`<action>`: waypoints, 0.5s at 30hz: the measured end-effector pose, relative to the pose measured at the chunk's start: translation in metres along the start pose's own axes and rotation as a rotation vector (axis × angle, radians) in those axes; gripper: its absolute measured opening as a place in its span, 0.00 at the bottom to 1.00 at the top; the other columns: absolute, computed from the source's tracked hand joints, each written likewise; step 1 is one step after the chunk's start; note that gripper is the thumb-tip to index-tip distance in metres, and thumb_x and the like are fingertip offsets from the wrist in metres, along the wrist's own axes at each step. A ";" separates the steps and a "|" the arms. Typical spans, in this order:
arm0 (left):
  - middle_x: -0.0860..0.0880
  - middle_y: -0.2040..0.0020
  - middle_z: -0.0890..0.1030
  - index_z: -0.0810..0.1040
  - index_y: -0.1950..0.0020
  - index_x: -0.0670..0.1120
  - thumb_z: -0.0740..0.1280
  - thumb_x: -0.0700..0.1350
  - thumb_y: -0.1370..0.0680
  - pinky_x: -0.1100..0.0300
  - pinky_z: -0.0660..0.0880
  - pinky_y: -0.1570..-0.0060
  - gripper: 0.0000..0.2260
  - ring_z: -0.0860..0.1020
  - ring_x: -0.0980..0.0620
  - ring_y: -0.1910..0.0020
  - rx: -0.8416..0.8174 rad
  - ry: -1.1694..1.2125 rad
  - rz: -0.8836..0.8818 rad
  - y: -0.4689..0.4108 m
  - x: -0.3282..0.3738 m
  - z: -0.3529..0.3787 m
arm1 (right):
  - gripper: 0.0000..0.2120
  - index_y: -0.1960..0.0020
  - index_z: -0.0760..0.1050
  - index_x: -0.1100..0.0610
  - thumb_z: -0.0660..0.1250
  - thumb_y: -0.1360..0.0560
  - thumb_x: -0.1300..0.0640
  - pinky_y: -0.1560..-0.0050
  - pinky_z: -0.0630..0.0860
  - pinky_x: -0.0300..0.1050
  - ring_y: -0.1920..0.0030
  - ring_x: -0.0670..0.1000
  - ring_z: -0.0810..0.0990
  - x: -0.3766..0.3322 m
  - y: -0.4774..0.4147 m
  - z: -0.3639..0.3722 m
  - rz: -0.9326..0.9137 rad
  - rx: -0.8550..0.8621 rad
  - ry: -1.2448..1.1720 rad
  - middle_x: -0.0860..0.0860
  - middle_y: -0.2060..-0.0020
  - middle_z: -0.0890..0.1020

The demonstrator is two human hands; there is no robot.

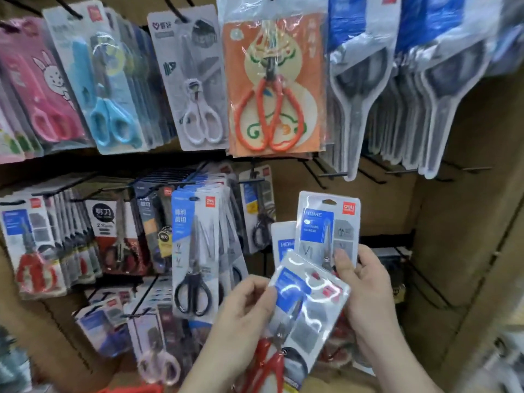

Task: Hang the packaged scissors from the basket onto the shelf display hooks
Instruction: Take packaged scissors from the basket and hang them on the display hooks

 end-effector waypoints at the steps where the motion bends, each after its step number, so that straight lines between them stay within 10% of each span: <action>1: 0.47 0.66 0.77 0.79 0.55 0.43 0.70 0.44 0.22 0.67 0.67 0.69 0.06 0.71 0.53 0.68 -0.013 0.026 -0.013 -0.001 -0.001 0.004 | 0.05 0.51 0.80 0.48 0.66 0.22 0.49 0.47 0.80 0.64 0.52 0.57 0.86 -0.001 0.000 0.001 -0.002 -0.006 -0.013 0.53 0.53 0.87; 6: 0.27 0.60 0.79 0.80 0.55 0.42 0.71 0.38 0.23 0.59 0.69 0.66 0.02 0.71 0.44 0.62 0.011 0.193 -0.066 -0.004 -0.014 0.006 | 0.06 0.48 0.79 0.54 0.64 0.20 0.55 0.51 0.82 0.58 0.54 0.56 0.86 0.003 -0.003 -0.001 0.032 -0.066 0.007 0.54 0.53 0.86; 15: 0.40 0.64 0.85 0.79 0.56 0.40 0.68 0.31 0.24 0.64 0.73 0.70 0.05 0.76 0.49 0.69 0.194 0.125 -0.045 0.004 -0.026 -0.024 | 0.07 0.46 0.78 0.52 0.62 0.19 0.55 0.57 0.83 0.50 0.55 0.50 0.87 -0.015 -0.010 -0.008 0.048 -0.040 -0.003 0.47 0.56 0.87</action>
Point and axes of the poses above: each hand's wrist, its own y-axis away from the middle knuckle, its own z-axis out of the palm, x = y × z, the point moved 6 cm from there along -y, towards the middle knuckle
